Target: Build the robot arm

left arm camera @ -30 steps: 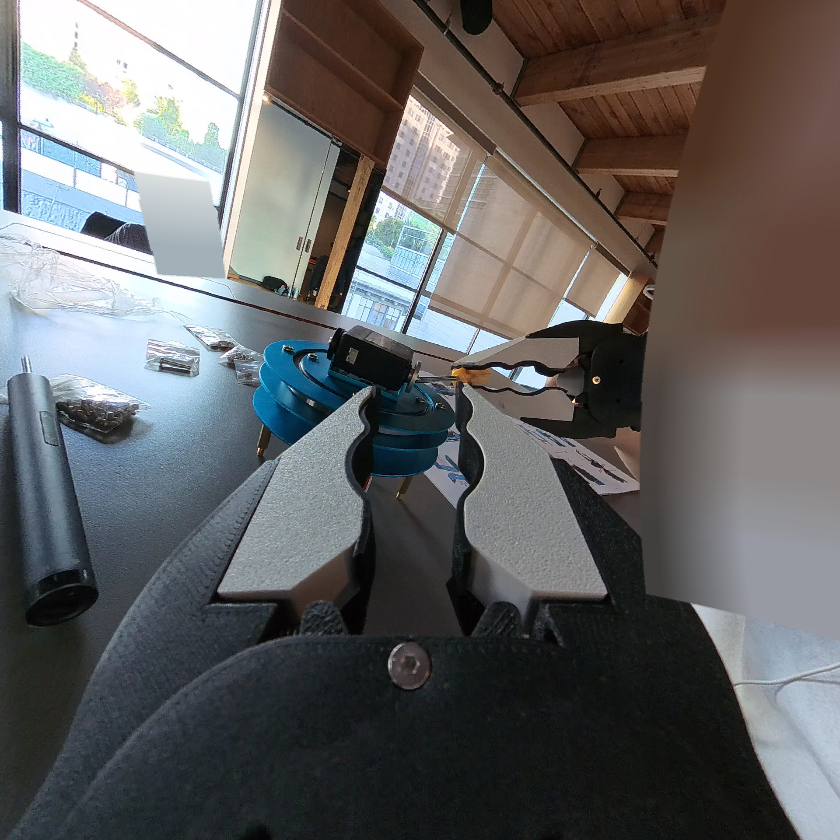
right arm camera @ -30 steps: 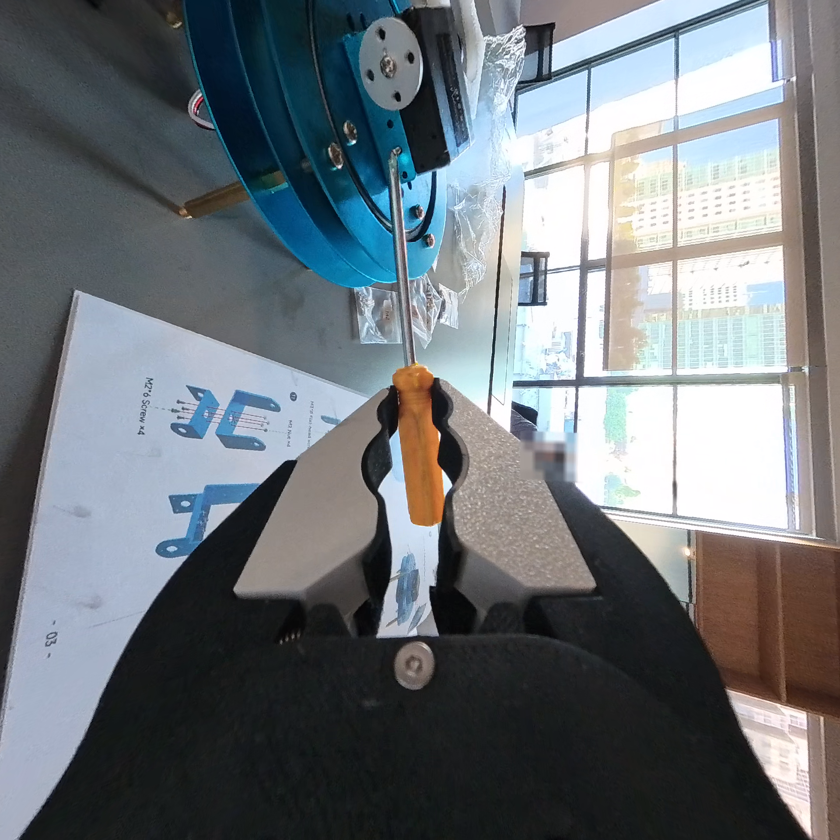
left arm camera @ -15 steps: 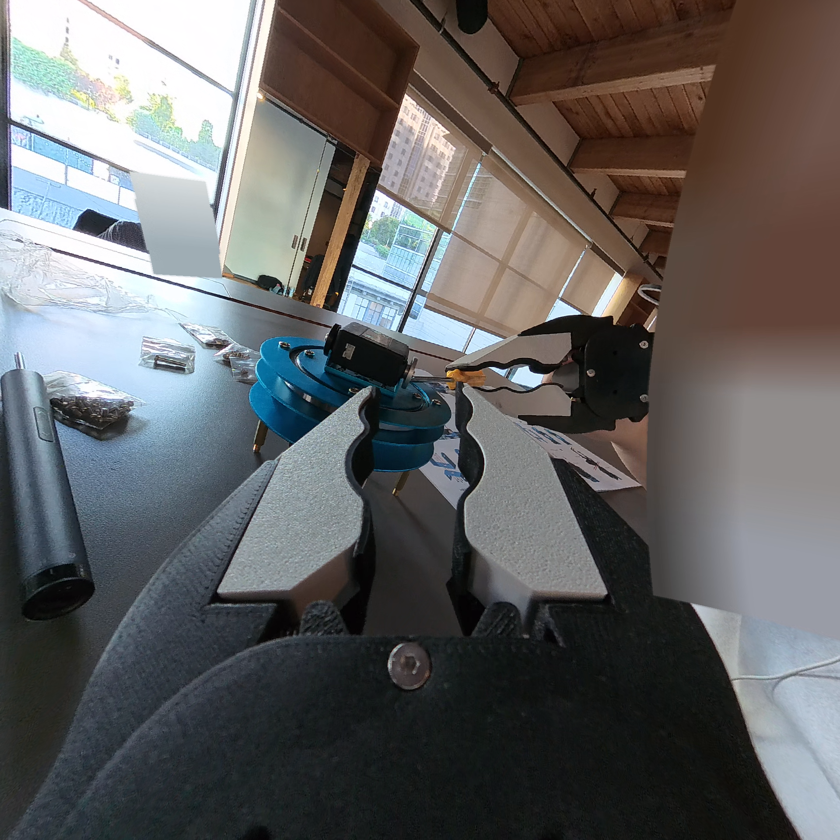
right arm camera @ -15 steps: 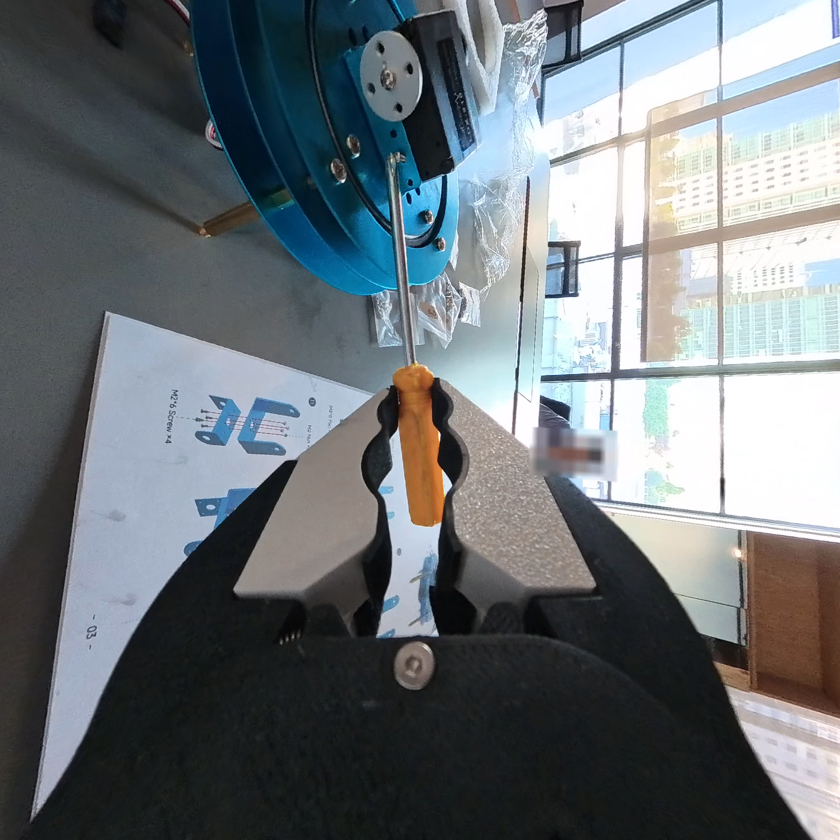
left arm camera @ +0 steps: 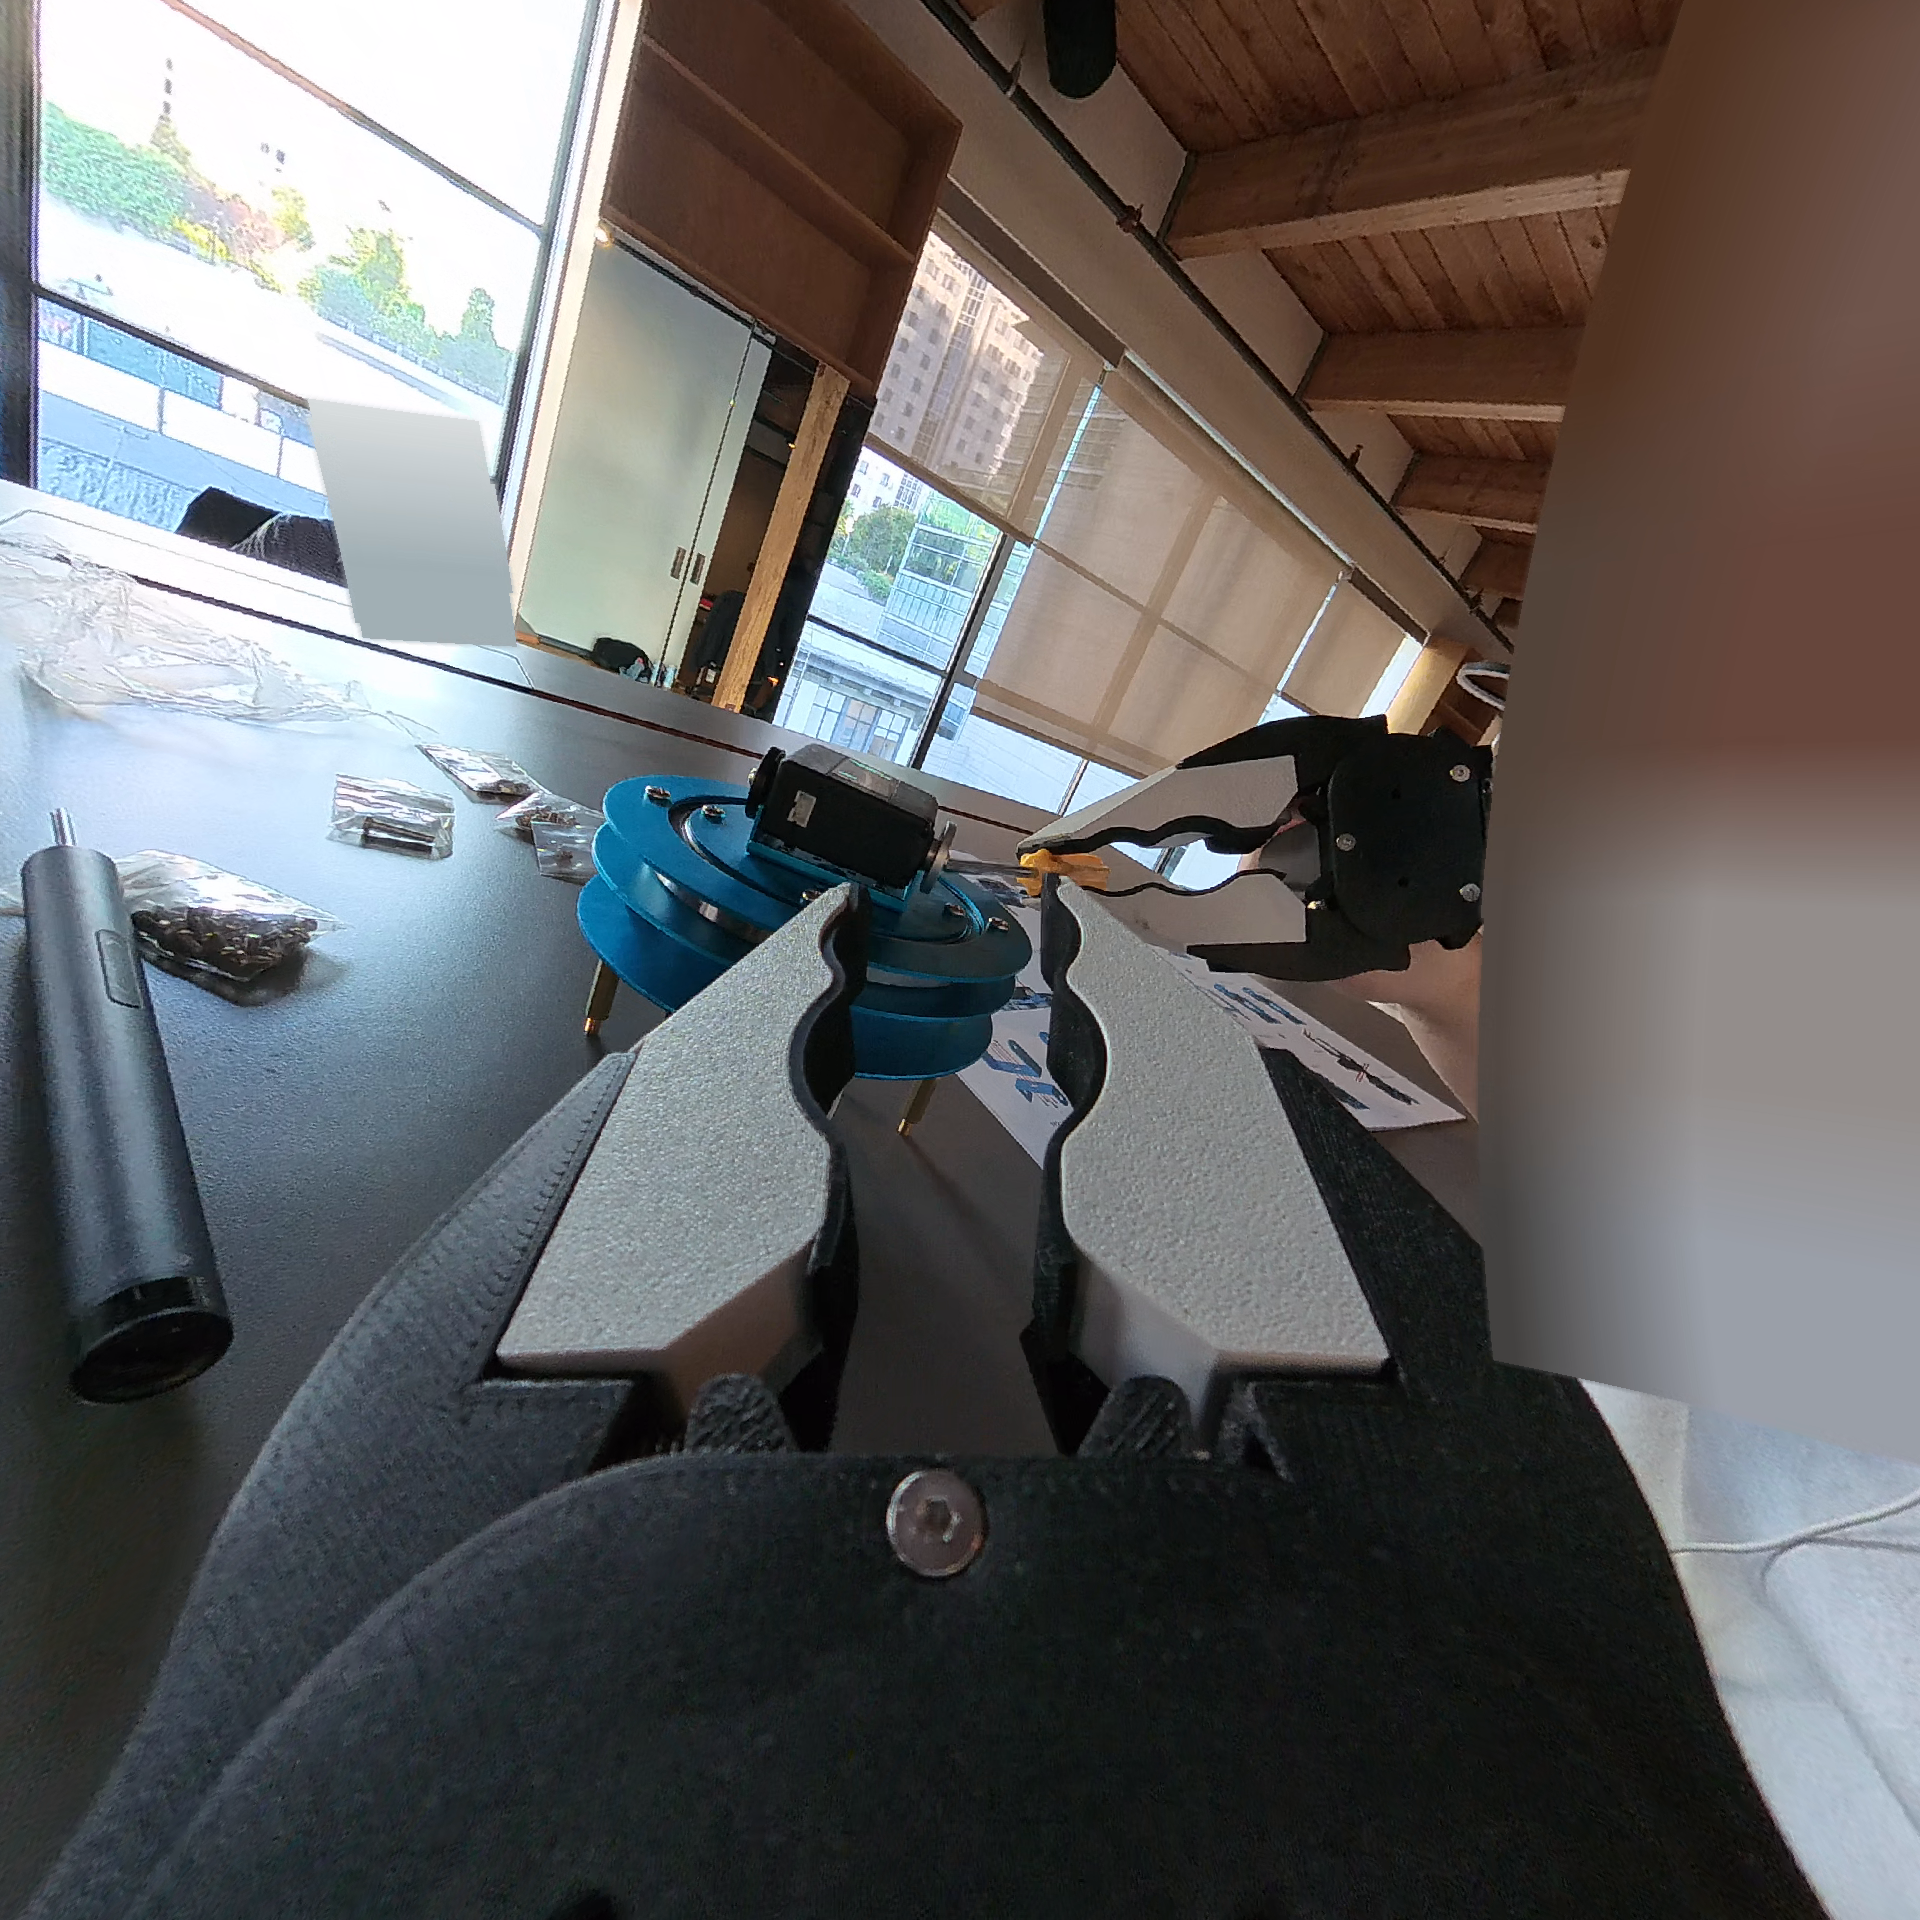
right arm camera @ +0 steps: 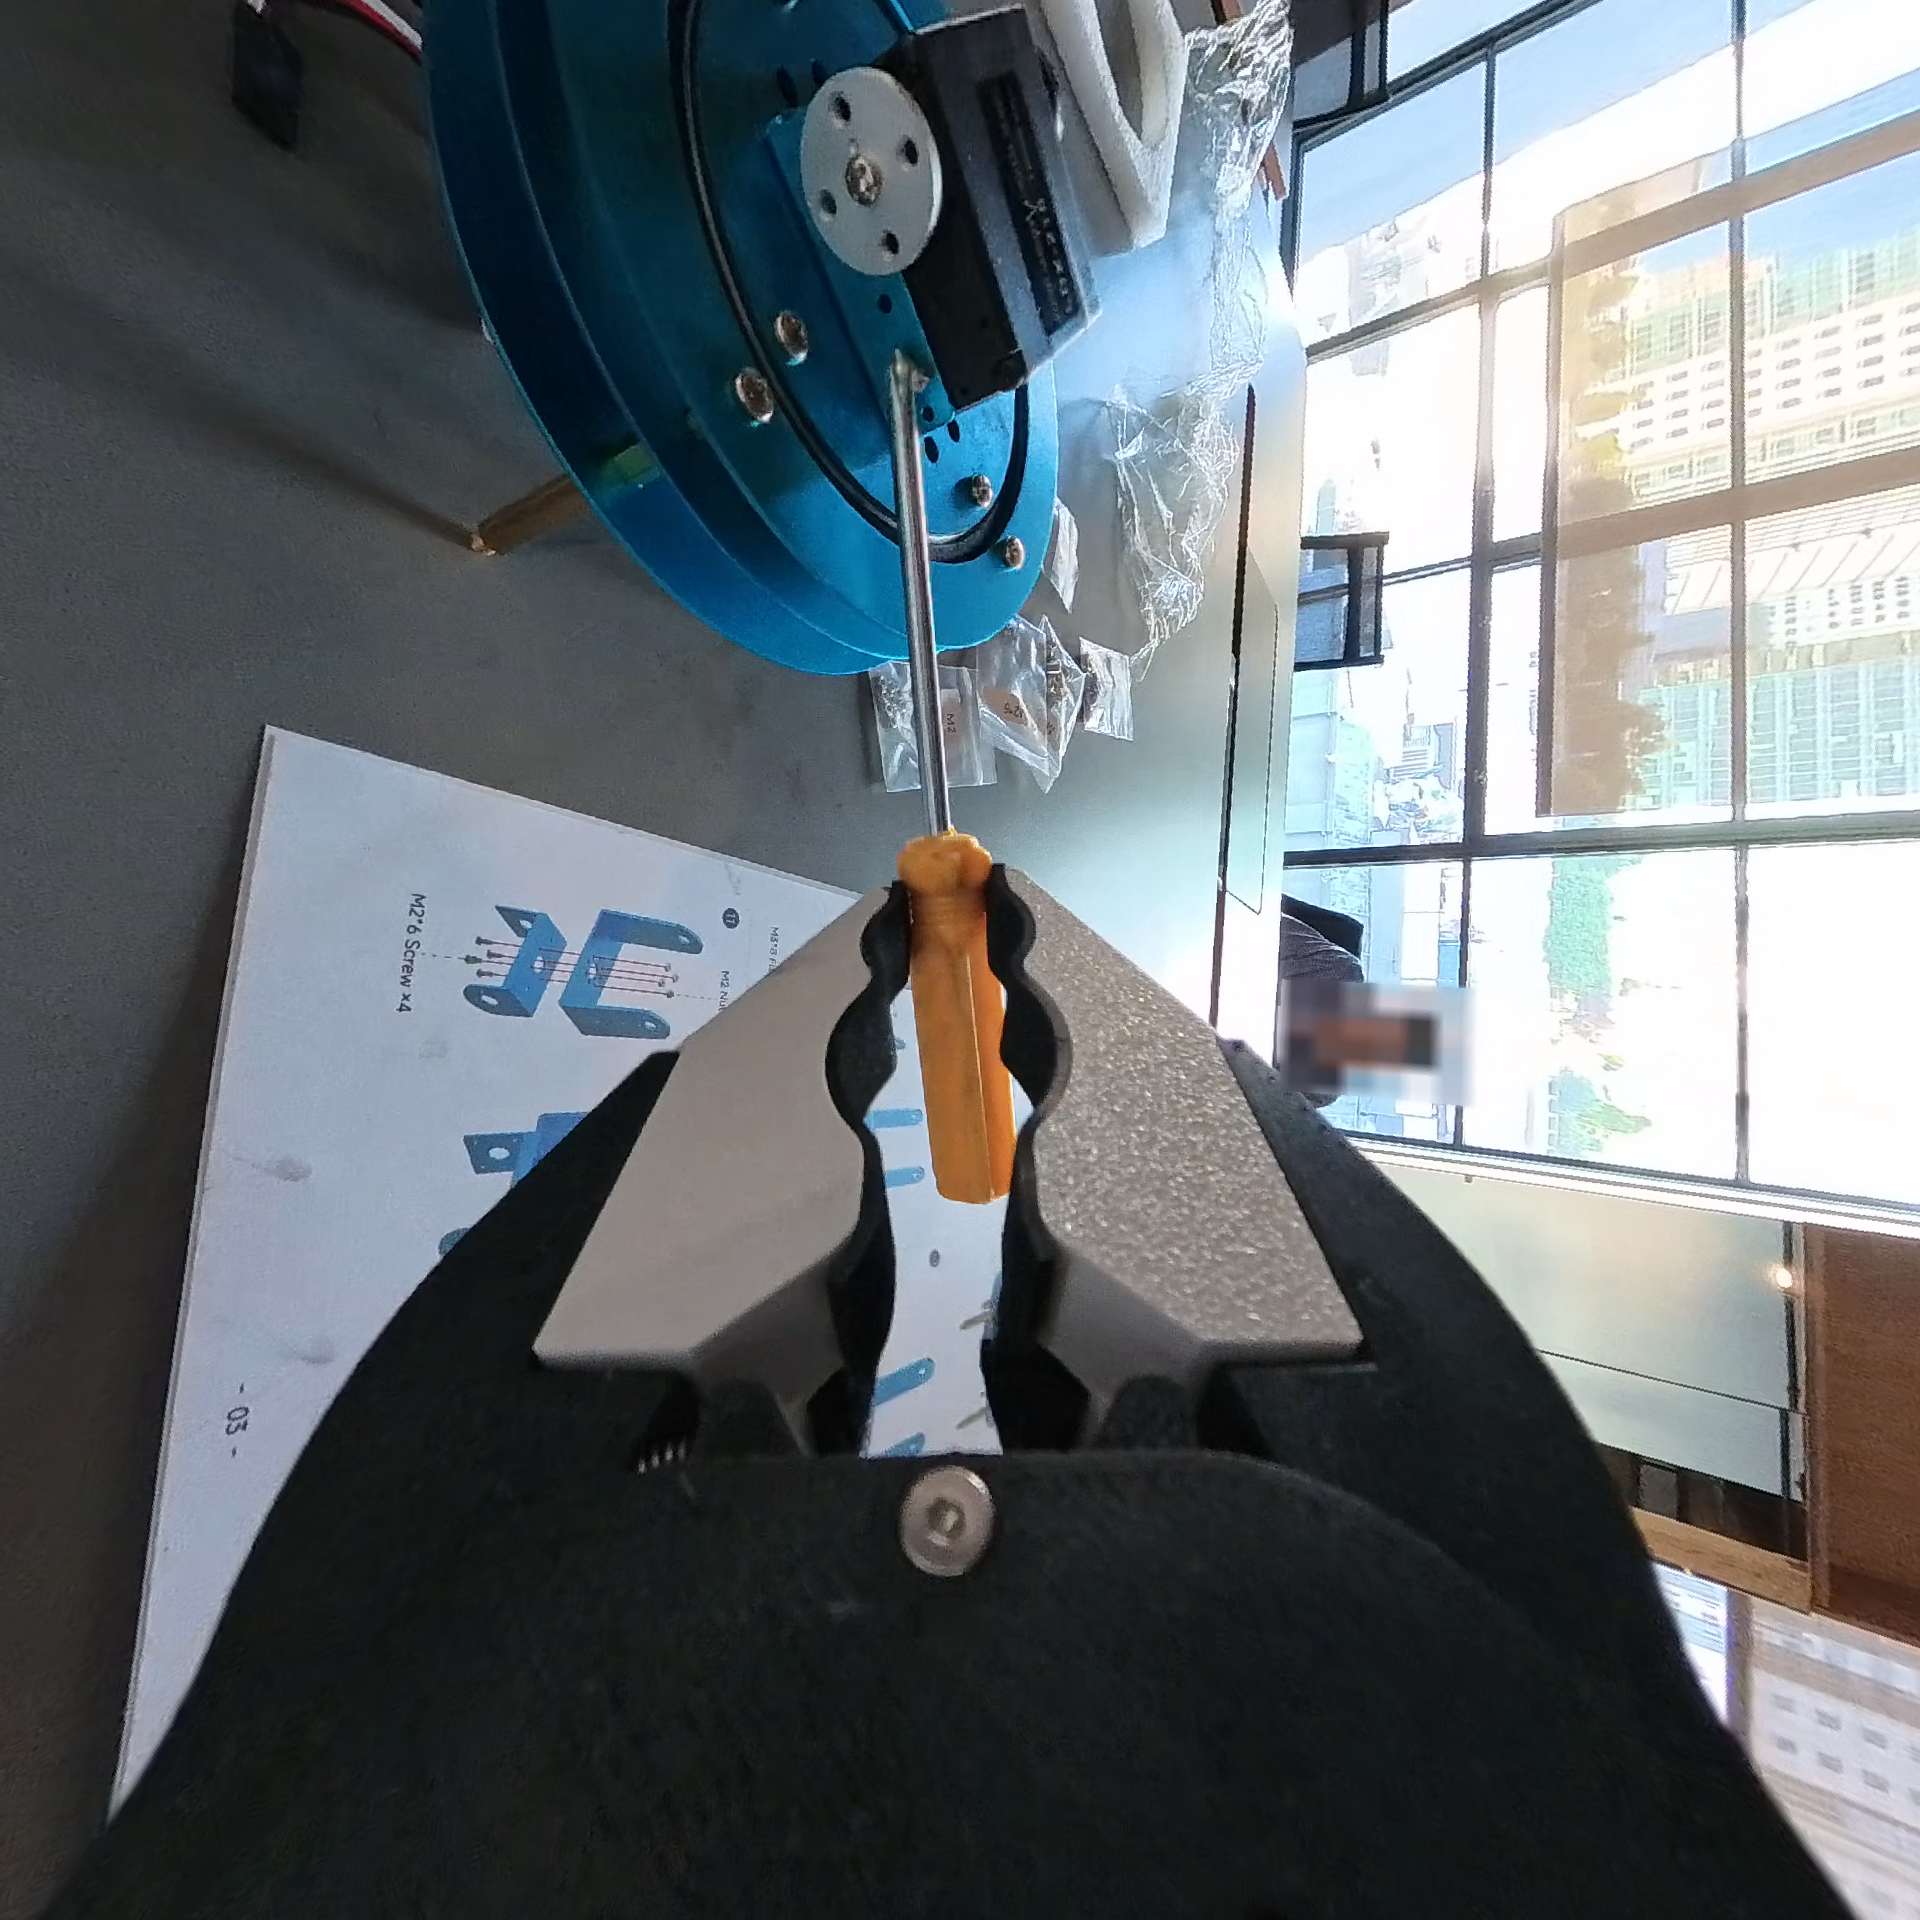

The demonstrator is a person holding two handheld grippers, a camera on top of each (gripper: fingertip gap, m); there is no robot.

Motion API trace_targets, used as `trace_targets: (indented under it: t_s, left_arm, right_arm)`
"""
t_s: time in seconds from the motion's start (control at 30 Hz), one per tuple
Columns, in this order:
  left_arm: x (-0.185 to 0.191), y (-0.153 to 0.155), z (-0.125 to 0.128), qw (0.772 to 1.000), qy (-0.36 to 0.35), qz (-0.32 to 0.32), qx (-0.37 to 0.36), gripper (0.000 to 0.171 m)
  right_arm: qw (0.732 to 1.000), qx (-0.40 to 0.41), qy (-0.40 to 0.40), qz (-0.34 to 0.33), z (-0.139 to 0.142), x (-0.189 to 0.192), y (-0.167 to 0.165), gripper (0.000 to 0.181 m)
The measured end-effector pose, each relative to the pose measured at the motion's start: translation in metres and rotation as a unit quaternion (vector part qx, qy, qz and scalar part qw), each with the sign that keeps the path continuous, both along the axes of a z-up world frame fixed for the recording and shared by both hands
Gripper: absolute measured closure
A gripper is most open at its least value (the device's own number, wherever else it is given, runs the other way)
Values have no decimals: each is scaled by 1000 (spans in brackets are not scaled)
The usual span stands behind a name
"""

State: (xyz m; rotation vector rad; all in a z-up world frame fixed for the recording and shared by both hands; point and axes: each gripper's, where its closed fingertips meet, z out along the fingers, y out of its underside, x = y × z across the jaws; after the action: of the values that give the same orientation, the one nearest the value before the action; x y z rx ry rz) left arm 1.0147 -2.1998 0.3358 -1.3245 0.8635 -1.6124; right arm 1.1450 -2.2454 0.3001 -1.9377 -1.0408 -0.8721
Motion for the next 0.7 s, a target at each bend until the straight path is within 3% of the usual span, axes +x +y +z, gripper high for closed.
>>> trace_targets:
  t_s: [0.57, 0.7]
  left_arm:
    - [0, 3, -1, 1000, -1, 6, -6, 141]
    - [4, -4, -1, 999, 16, 10, 39, 148]
  right_arm:
    - [1000, -11, -11, 16, 2, -3, 0, 168]
    - [999, 2, 2, 35, 6, -6, -4, 168]
